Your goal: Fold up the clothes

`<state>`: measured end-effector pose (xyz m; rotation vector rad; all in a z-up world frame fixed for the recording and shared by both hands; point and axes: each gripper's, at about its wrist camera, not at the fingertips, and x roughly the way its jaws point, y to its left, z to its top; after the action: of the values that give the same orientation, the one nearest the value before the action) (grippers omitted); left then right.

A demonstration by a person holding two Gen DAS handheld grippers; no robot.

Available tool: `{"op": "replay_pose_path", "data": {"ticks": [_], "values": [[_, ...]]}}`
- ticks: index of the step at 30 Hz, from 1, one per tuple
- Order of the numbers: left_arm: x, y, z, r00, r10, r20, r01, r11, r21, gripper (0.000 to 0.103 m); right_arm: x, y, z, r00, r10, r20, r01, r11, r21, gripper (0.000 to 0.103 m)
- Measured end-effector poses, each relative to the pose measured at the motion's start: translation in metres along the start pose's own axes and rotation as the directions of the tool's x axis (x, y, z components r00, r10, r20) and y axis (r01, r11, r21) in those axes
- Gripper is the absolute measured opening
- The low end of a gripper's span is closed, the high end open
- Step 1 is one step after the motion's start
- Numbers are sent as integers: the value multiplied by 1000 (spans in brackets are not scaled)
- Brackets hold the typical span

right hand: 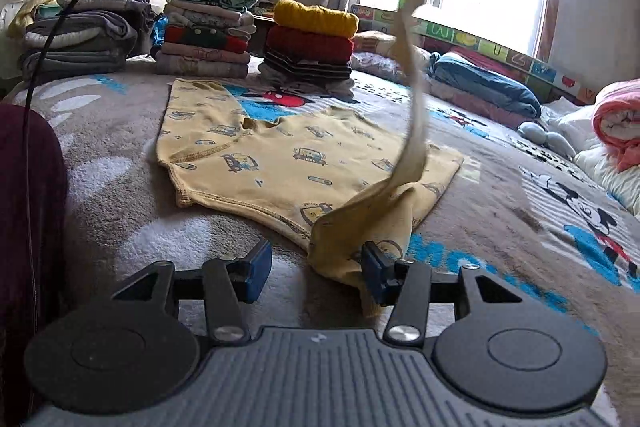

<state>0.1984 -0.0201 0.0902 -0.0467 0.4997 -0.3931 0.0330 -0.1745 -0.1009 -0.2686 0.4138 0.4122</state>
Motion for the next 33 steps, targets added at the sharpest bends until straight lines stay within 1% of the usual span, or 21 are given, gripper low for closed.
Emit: {"op": "replay_pose_path", "data": {"ticks": [5,8,11,14,17,18,20,23,25,26,27,28,30,31,33], "values": [[-11,49,-17,1000,14,28,-10,991,-133,0,-12,3,-1,1000,-5,18,5,1000,-17,52],[-9,71,-28,999,20,31,-13,980,-197,0,-17,3,-1,998,-59,27,60,998,-32,52],[-11,96,-41,998,17,55,0,957,-291,0,-17,-4,-2,991,-137,12,137,990,-27,51],[-12,115,-56,996,13,84,19,928,-372,0,-10,-10,-6,985,-170,-41,170,985,-10,50],[-8,129,-69,994,5,110,43,902,-429,0,-7,-9,-9,980,-190,-64,188,981,-41,46],[-6,133,-73,993,-2,120,56,893,-446,0,-6,-8,-10,979,-194,-66,191,980,-55,42],[-2,140,-77,989,-21,146,89,872,-482,0,-5,-5,-12,977,-203,-73,196,976,-91,38],[7,147,-78,984,-51,172,132,853,-505,0,-3,2,-11,974,-217,-64,206,968,-140,34],[12,150,-77,980,-69,187,158,841,-518,0,-2,4,-7,975,-218,-46,208,966,-155,23],[15,151,-77,978,-77,194,170,835,-523,0,-1,5,-5,976,-216,-40,208,965,-158,21],[17,152,-76,977,-83,196,176,834,-523,0,1,3,-2,977,-207,-51,198,970,-141,11],[20,152,-75,976,-89,199,183,832,-523,0,4,0,1,979,-190,-70,183,978,-98,9],[24,153,-74,974,-101,204,195,830,-523,0,2,-8,7,983,-163,-84,164,986,9,9],[25,153,-73,973,-104,208,200,830,-521,0,-3,-13,12,987,-138,-85,145,986,82,8],[27,155,-72,968,-118,220,219,823,-524,0,-8,-20,15,988,-109,-109,130,969,208,8]]}}
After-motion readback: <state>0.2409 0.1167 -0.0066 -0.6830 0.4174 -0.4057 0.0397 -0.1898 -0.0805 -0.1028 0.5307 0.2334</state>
